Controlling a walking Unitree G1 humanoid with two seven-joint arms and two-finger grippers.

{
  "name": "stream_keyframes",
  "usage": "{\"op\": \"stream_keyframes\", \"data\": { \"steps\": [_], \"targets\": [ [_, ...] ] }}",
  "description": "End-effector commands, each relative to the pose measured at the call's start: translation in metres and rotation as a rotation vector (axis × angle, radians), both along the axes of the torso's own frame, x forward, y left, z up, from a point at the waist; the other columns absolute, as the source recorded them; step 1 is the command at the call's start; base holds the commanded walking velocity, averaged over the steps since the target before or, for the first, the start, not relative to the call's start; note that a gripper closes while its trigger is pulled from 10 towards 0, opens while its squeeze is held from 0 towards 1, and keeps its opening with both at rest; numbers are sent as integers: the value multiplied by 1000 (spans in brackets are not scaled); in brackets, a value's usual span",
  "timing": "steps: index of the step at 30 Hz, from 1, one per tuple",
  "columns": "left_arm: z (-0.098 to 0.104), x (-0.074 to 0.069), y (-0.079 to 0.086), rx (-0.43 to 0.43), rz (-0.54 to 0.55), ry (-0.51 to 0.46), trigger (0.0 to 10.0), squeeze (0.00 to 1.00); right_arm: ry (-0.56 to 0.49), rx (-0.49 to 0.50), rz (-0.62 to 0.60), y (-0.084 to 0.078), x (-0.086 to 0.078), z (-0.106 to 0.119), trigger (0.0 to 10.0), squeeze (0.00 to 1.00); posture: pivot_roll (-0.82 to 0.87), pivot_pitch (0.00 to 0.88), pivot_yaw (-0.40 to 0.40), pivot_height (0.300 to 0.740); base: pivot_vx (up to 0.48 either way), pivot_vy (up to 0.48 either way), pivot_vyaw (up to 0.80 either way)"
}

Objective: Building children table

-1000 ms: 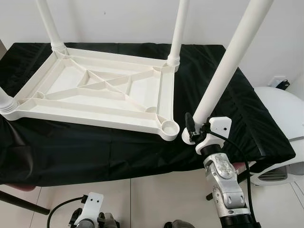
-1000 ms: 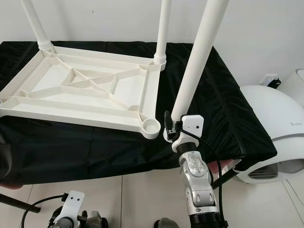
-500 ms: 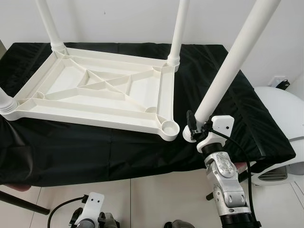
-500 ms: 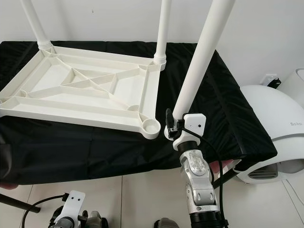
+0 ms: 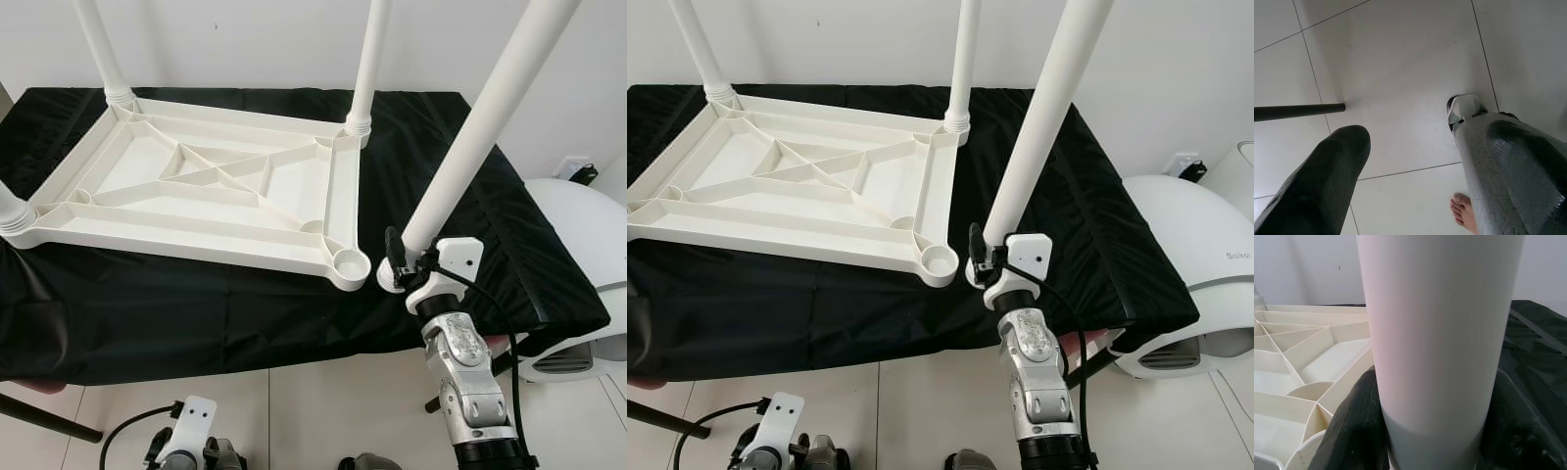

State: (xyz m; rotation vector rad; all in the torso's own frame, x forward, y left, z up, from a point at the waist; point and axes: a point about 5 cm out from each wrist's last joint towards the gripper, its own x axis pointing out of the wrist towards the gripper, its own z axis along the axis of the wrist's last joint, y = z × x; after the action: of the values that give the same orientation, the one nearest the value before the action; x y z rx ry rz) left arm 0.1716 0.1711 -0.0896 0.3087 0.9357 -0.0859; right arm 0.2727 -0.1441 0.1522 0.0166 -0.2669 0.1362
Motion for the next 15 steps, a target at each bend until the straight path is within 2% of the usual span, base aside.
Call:
{"op": "stream_keyframes", "data": {
  "steps": [1,15],
  "targets": [
    [-9,-18,-5,-23,-19,87,10000,0,-19,9,8,1,2,3,10000,0,13,129,-9,740,0,0,0],
    [-9,-19,-5,-17,-30,85,10000,0,-17,8,10,1,1,3,10000,0,17,133,-2,740,0,0,0]
  ]
}}
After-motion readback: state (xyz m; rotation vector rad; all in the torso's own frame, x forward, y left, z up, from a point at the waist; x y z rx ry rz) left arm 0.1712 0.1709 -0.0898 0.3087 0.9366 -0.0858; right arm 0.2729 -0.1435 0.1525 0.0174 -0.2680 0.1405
